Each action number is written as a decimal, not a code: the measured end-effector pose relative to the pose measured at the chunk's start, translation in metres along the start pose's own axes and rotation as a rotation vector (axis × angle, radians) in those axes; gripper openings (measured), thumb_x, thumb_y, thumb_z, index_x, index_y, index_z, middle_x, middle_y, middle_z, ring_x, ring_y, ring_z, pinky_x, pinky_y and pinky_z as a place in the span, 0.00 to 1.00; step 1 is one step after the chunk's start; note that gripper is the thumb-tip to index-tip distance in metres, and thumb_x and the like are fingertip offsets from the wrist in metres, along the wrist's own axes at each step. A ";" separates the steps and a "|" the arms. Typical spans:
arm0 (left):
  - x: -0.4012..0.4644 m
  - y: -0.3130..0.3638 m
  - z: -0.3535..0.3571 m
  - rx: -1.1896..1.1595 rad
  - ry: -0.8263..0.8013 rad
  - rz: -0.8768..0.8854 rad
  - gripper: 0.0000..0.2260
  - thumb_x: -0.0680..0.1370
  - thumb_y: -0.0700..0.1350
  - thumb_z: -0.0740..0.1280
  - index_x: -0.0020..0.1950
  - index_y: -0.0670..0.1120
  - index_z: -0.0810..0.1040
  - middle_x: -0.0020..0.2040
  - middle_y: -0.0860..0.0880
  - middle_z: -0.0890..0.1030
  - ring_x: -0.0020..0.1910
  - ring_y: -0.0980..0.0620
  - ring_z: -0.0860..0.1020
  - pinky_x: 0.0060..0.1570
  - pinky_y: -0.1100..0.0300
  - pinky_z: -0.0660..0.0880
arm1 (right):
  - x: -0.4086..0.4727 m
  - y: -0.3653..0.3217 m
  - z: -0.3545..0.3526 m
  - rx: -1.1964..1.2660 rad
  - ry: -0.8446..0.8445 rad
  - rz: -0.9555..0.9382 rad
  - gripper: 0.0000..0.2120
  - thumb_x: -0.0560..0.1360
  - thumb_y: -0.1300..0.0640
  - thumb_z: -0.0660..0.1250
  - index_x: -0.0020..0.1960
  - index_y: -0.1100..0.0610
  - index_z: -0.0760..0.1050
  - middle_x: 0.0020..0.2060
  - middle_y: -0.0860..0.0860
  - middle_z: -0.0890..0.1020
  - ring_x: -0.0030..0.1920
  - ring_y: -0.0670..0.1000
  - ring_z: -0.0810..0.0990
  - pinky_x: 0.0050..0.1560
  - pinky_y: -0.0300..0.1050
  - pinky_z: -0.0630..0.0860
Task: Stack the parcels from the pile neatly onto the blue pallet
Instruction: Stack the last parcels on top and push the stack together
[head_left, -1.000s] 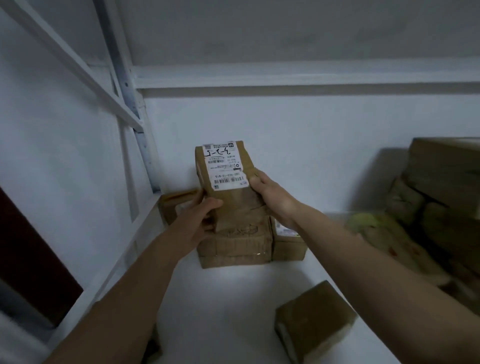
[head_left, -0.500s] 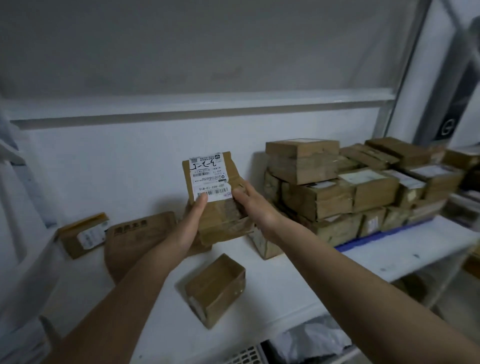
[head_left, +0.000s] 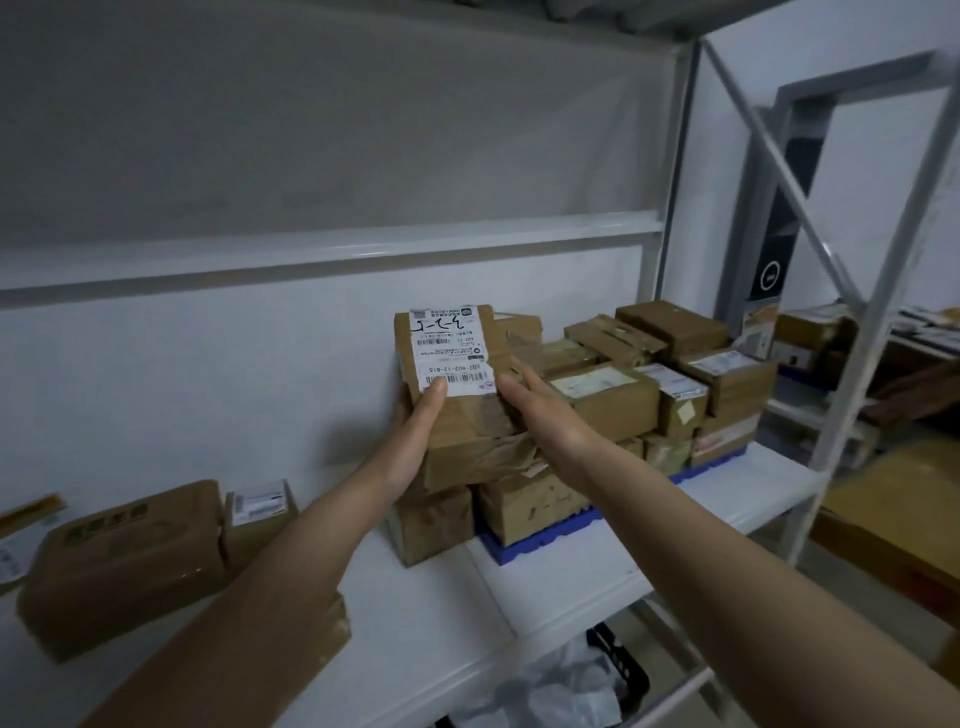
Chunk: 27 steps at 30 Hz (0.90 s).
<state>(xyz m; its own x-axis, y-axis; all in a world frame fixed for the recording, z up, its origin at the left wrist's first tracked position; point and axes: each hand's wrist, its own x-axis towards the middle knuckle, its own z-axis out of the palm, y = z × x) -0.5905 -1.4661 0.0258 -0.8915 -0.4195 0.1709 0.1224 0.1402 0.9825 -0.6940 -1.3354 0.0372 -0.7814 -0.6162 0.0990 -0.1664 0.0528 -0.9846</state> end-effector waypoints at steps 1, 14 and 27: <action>0.006 0.002 0.017 0.005 0.000 0.005 0.34 0.67 0.73 0.61 0.70 0.61 0.64 0.68 0.56 0.73 0.63 0.56 0.74 0.65 0.54 0.70 | 0.002 0.001 -0.018 0.003 0.005 0.006 0.27 0.79 0.45 0.58 0.76 0.46 0.55 0.71 0.52 0.68 0.69 0.55 0.69 0.69 0.58 0.65; 0.088 -0.005 0.206 0.152 -0.047 -0.047 0.33 0.74 0.70 0.51 0.77 0.59 0.56 0.70 0.58 0.68 0.60 0.59 0.68 0.54 0.64 0.64 | 0.038 0.039 -0.220 0.025 0.084 0.166 0.22 0.78 0.44 0.59 0.71 0.47 0.65 0.63 0.52 0.76 0.59 0.55 0.77 0.62 0.58 0.73; 0.175 -0.001 0.207 1.089 0.283 0.252 0.26 0.82 0.49 0.57 0.78 0.47 0.54 0.79 0.49 0.54 0.77 0.51 0.49 0.75 0.52 0.48 | 0.131 0.036 -0.276 0.076 0.134 0.169 0.09 0.78 0.46 0.60 0.54 0.48 0.75 0.48 0.50 0.81 0.46 0.53 0.80 0.46 0.50 0.76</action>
<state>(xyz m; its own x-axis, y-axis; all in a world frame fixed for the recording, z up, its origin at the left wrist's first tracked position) -0.8365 -1.3539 0.0392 -0.7487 -0.4363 0.4991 -0.2811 0.8908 0.3571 -0.9684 -1.1970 0.0548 -0.8679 -0.4937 -0.0556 0.0160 0.0840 -0.9963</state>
